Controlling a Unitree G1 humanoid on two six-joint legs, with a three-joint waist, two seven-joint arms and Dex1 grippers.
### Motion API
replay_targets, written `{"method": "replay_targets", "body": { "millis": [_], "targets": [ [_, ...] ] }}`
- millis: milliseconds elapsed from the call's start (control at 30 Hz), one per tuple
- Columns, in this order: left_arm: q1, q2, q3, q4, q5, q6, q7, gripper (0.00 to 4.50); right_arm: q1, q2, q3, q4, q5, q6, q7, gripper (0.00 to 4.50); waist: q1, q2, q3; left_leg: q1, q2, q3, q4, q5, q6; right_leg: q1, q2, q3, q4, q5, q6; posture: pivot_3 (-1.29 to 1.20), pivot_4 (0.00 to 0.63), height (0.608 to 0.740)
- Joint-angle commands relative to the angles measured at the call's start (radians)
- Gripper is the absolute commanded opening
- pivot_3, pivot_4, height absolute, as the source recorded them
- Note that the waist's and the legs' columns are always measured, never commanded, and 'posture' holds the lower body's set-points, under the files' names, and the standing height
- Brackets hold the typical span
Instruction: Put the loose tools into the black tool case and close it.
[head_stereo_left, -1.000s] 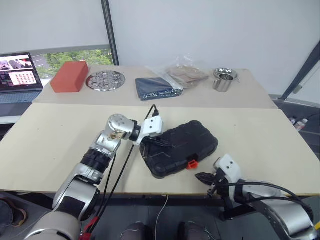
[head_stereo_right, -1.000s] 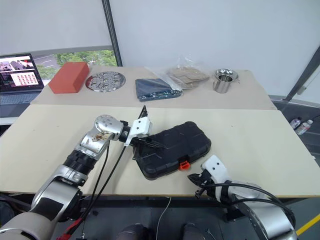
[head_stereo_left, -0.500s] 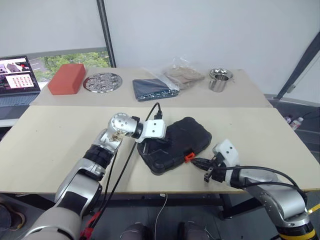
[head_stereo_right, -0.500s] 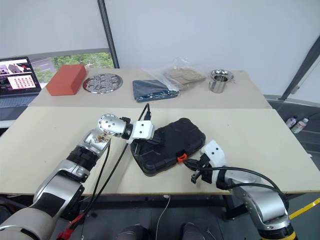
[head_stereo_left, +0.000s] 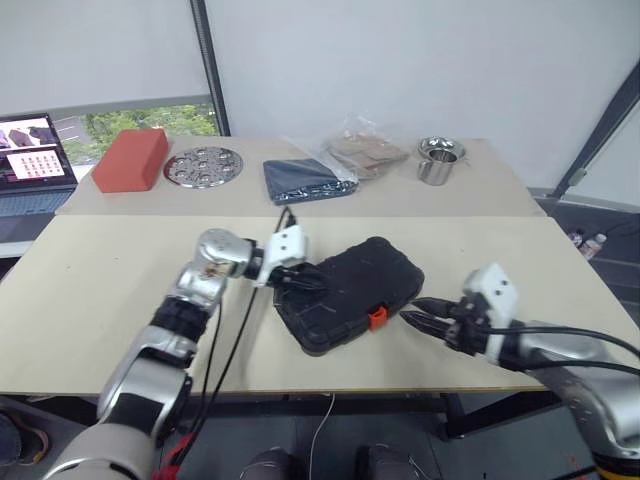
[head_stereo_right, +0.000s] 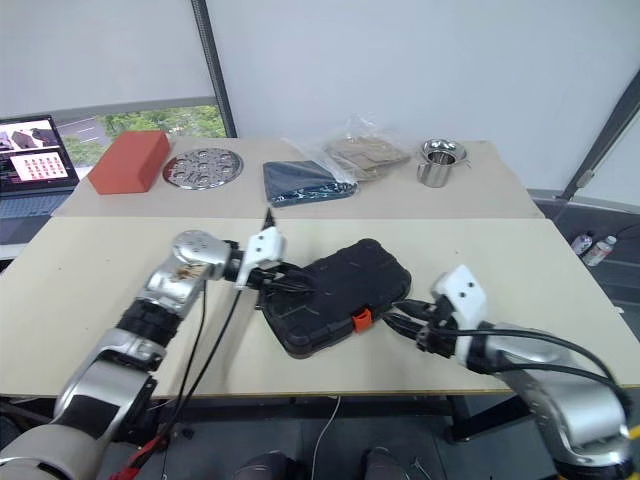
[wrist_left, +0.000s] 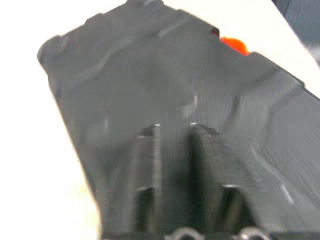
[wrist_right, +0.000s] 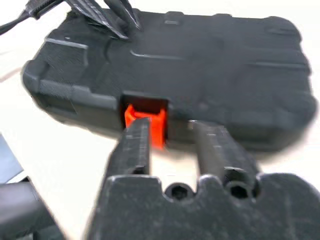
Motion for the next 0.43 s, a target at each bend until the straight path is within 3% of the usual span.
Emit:
{"method": "replay_targets", "body": {
  "millis": [33,133,200,300,433],
  "targets": [
    [0.108,0.269,0.175,-0.218,-0.206,0.343,-0.145,2.80,0.048,-0.161,-0.301,0.052,0.138,0.030,0.233,3.40,-0.011,0.001,0.004,-0.001,0.000,0.000,0.000,0.000,-0.001,-0.001,0.000,0.001,0.002,0.000,-0.001,0.00,0.150,0.734],
    [0.215,0.506,0.268,-0.323,-0.357,0.505,-0.195,3.93,0.048,-0.303,-0.440,0.186,0.203,0.063,0.408,4.46,-0.012,0.000,0.011,-0.001,0.001,0.001,0.000,0.001,-0.003,-0.002,0.002,0.001,0.002,0.000,-0.002,0.00,0.150,0.734],
    [0.301,0.599,0.318,-0.341,-0.385,0.504,-0.201,4.37,0.049,-0.366,-0.463,0.261,0.196,0.047,0.489,4.50,-0.006,0.002,0.015,-0.001,0.001,0.000,0.000,0.000,-0.003,-0.002,0.001,0.001,0.000,-0.003,0.002,0.00,0.150,0.734],
    [0.427,0.618,0.406,-0.359,-0.356,0.456,-0.155,4.37,0.061,-0.417,-0.424,0.334,0.160,-0.009,0.589,4.50,0.021,0.006,0.016,0.004,0.000,-0.002,-0.001,-0.007,-0.009,-0.001,-0.004,0.000,-0.003,-0.007,0.003,0.00,0.150,0.734],
    [0.518,0.569,0.474,-0.403,-0.351,0.418,-0.062,4.37,0.009,-0.404,-0.321,0.384,0.126,-0.082,0.599,4.50,0.032,0.006,0.016,0.001,-0.002,-0.002,0.000,-0.009,-0.009,-0.002,-0.016,-0.001,-0.003,-0.009,-0.001,0.00,0.150,0.734]
  ]
}}
